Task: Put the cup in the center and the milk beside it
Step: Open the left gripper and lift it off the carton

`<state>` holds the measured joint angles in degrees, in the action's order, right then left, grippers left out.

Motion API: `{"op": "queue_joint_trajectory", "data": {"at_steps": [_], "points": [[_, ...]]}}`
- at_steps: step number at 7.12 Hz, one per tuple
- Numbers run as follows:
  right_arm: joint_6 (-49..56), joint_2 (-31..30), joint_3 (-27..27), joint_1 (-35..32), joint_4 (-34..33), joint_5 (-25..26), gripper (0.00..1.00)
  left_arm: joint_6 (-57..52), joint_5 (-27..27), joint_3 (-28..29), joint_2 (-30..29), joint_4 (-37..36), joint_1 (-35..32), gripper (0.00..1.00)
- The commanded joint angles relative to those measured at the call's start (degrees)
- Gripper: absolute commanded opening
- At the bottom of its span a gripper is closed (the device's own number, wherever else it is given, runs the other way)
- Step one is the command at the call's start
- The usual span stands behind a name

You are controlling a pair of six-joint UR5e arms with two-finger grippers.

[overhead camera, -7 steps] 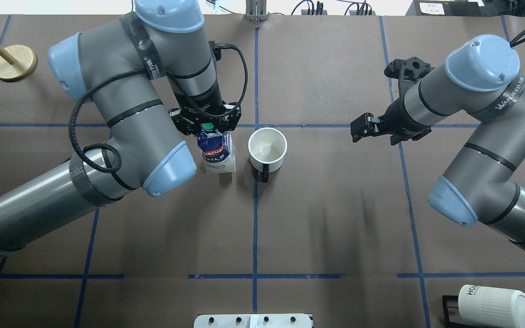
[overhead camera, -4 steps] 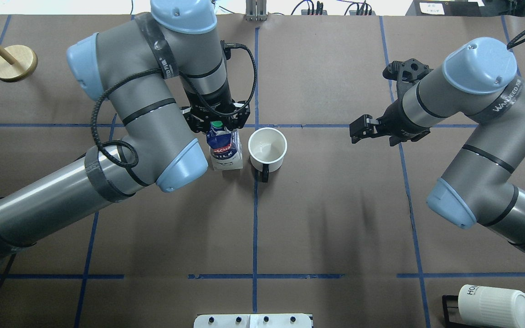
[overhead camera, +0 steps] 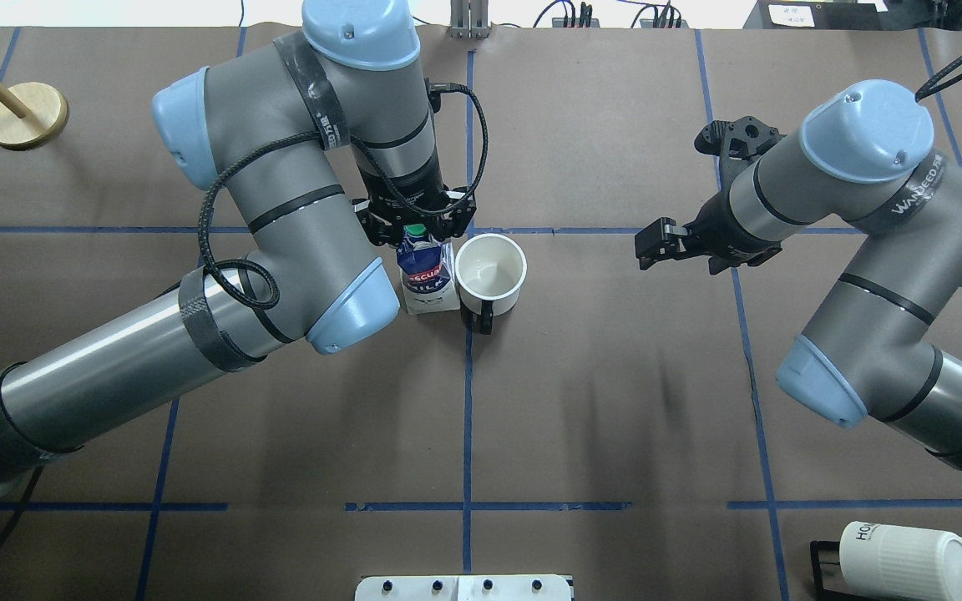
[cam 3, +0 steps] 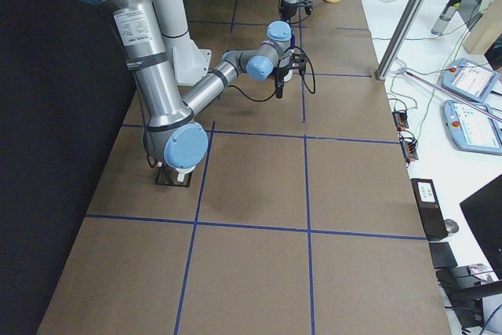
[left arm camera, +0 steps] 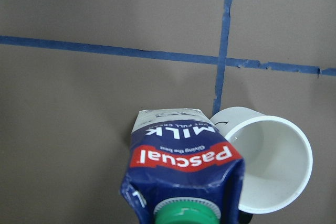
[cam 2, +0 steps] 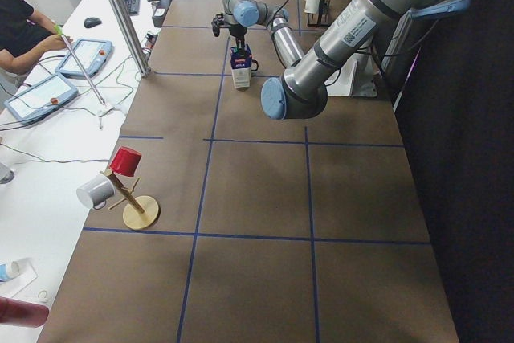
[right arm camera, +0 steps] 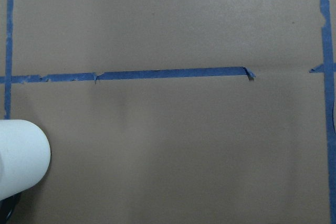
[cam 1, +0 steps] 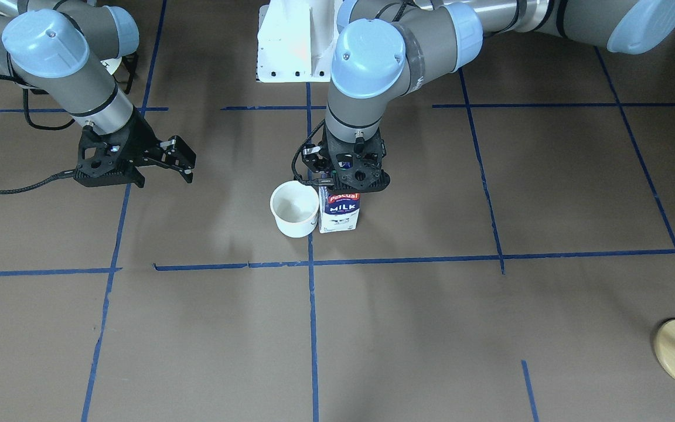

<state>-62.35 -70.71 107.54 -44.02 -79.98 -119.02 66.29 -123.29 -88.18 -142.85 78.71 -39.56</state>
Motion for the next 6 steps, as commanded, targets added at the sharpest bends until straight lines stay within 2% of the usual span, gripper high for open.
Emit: {"op": "queue_joint_trajectory", "data": {"at_steps": [1, 2, 3, 4, 5, 6], "points": [[-0.7, 0.2, 0.2, 0.3, 0.0, 0.4, 1.0, 0.1, 0.1, -0.1, 0.1, 0.0, 0.0, 0.92], [-0.5, 0.4, 0.3, 0.3, 0.0, 0.0, 1.0, 0.2, 0.1, -1.2, 0.2, -0.2, -0.3, 0.93], [-0.4, 0.4, 0.6, 0.2, -0.1, -0.6, 1.0, 0.2, 0.0, -5.5, 1.9, -1.1, -1.0, 0.93], [-0.1, 0.0, 1.5, -0.4, -0.3, -0.6, 1.0, 0.2, -0.3, -12.7, 5.9, -2.0, -3.4, 0.93], [0.2, -1.4, 2.8, -0.5, -0.5, -0.9, 1.0, -0.3, -0.5, -23.4, 13.4, -2.3, -5.4, 0.99], [0.5, -3.8, 4.3, -1.9, -0.5, -2.0, 1.0, -0.5, -0.7, -29.7, 19.0, -2.3, -8.1, 1.0]]}}
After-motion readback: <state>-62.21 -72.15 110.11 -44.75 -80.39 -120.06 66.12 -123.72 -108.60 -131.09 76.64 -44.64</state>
